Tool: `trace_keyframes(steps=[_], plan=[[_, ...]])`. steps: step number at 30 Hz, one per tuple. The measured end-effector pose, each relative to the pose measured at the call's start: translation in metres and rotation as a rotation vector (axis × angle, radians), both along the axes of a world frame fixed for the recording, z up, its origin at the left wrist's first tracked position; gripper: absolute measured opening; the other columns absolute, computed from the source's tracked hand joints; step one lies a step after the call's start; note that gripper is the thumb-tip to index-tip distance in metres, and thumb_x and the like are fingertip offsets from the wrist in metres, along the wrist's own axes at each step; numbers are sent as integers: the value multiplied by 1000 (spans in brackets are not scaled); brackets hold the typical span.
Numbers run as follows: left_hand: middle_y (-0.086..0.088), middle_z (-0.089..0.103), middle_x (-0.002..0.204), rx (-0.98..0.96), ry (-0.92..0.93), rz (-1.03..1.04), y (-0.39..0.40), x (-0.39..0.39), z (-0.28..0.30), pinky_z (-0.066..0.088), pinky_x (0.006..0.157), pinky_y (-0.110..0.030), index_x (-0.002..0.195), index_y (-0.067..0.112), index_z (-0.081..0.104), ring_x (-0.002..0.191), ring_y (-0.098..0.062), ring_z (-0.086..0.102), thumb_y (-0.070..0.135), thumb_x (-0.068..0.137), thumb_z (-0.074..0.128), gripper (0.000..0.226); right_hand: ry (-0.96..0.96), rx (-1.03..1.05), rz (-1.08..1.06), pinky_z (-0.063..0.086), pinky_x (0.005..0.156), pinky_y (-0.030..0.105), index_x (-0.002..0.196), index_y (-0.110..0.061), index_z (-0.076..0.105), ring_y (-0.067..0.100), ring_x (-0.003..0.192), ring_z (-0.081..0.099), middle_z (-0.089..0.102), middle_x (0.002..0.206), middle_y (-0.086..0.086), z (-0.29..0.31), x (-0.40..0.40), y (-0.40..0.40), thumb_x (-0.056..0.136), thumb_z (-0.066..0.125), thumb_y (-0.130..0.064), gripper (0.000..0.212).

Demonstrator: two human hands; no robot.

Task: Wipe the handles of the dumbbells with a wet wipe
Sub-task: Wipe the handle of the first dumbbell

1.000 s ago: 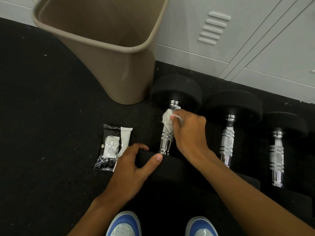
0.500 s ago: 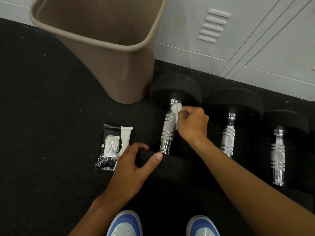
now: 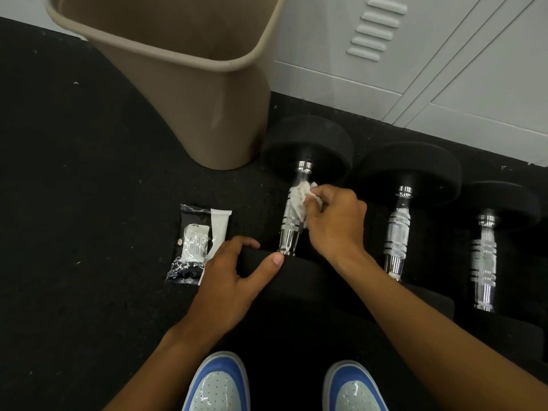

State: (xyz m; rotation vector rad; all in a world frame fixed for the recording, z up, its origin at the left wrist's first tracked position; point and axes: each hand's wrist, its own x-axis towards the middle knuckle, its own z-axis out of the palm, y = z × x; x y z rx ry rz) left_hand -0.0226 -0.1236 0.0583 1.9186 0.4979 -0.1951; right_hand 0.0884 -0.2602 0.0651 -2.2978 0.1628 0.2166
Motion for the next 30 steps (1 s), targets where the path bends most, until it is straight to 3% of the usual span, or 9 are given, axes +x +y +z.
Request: trace_keyframes(steps=[6,9,11,14,16,21,23,26,30], plan=[[10,63,88,-12,-5,1,0,0,1,42,64,-7,94,30,60,79,3,58,74,60,53,56,185,61,-99,38,45,1,81,-10,69,1,59,58,71,80,7,1,-1,-7,91,57,-14,17],[11,63,90,3,-9,-2,0,1,0,43,66,-9,95,30,60,81,3,58,74,60,53,57,26,-19,-2,51,72,16,82,-14,70,19,82,63,69,79,1,2,-6,-4,90,58,-18,15],[10,63,91,1,-5,-4,0,1,-1,44,67,-10,96,29,60,81,2,59,74,60,53,58,26,-27,-2,50,77,22,88,-13,71,23,85,62,70,83,3,1,-7,-2,90,57,-19,15],[9,63,90,-4,-3,3,0,1,1,44,64,-9,95,29,60,79,2,59,74,60,53,58,206,11,-51,39,46,1,86,-3,70,2,58,56,71,84,11,0,-7,-8,92,55,-12,18],[9,63,90,6,-3,-1,0,1,2,44,65,-11,95,29,60,80,1,59,74,60,53,58,236,2,-30,35,43,-3,85,-1,69,-2,50,53,68,74,6,1,-8,-11,92,56,-11,18],[9,63,87,16,-2,-11,0,1,2,43,67,-13,95,28,60,80,-1,59,74,61,52,57,74,4,-69,51,65,14,76,-15,69,15,76,63,66,69,1,5,-5,-2,90,58,-19,19],[10,62,87,20,-8,-15,0,1,2,41,66,-9,94,28,60,79,0,58,74,62,52,57,184,3,-102,42,54,5,79,-12,71,8,67,60,65,67,0,1,-2,-4,90,57,-18,19],[11,61,87,9,-7,-10,1,1,2,39,65,-7,94,30,60,78,2,57,74,62,52,55,398,-29,-42,45,52,12,81,-11,70,9,68,63,70,84,4,-1,-5,-11,88,60,-19,15],[9,62,87,-1,-7,-3,0,1,1,42,65,-11,93,29,60,77,0,58,74,61,53,56,234,-31,-20,34,55,6,78,-21,64,13,90,60,66,86,3,9,-7,-8,89,61,-19,11]])
